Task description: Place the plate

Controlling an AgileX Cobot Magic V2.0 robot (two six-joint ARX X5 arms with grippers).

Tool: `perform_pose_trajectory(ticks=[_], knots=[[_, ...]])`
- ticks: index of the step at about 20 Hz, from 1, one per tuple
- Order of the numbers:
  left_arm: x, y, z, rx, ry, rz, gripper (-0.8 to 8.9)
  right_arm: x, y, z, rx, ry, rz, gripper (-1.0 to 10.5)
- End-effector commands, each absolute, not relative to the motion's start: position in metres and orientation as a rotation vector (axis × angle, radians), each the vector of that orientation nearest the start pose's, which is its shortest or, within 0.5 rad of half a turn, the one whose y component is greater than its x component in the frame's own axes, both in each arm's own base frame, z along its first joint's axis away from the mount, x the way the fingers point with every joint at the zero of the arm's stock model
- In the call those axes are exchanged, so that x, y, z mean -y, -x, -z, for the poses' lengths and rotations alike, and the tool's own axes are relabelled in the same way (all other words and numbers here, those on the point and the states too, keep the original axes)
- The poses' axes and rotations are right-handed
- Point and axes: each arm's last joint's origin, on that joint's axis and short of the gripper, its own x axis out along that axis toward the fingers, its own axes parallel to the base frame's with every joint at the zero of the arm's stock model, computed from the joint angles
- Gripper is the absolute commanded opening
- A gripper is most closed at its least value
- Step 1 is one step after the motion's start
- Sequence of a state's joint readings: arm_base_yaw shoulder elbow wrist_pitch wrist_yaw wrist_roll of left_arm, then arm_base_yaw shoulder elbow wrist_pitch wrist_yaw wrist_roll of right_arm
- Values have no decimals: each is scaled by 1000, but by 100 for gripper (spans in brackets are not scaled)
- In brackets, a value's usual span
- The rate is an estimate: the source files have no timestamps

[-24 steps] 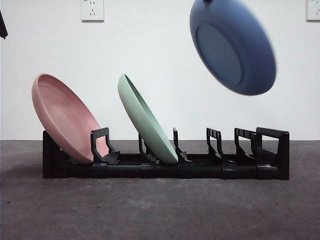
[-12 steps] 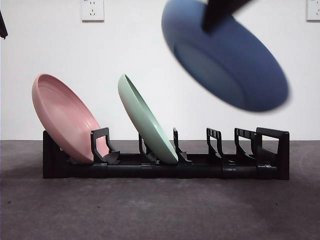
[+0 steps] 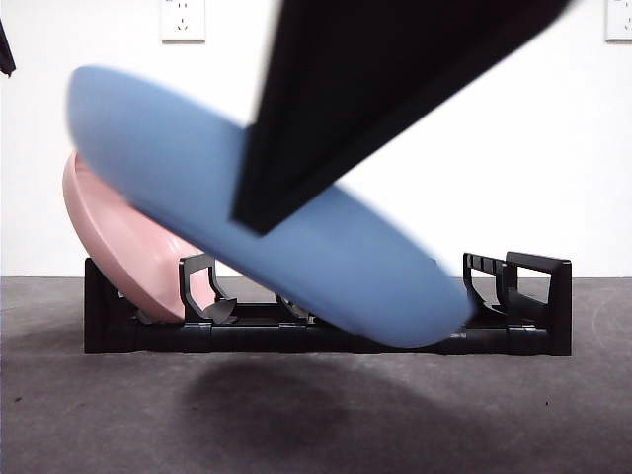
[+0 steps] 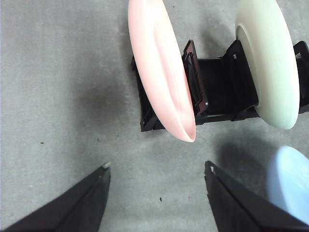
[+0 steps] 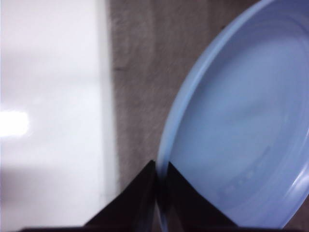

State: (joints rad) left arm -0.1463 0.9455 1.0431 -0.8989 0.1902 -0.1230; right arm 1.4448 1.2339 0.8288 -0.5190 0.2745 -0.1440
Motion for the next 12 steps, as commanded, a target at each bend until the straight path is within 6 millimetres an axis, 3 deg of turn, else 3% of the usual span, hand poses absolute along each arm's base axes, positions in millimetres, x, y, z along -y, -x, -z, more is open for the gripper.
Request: perform_pose_trajectory(ticks=[1, 8, 12], knots=[[31, -170, -339, -801, 131, 279, 312, -247, -43, -223, -561, 945, -1125, 11], [31, -170, -339, -800, 131, 279, 312, -262, -64, -175, -710, 1122, -1074, 11], [31, -170, -339, -801, 131, 279, 312, -265, -66, -160, -768, 1158, -1077, 12]])
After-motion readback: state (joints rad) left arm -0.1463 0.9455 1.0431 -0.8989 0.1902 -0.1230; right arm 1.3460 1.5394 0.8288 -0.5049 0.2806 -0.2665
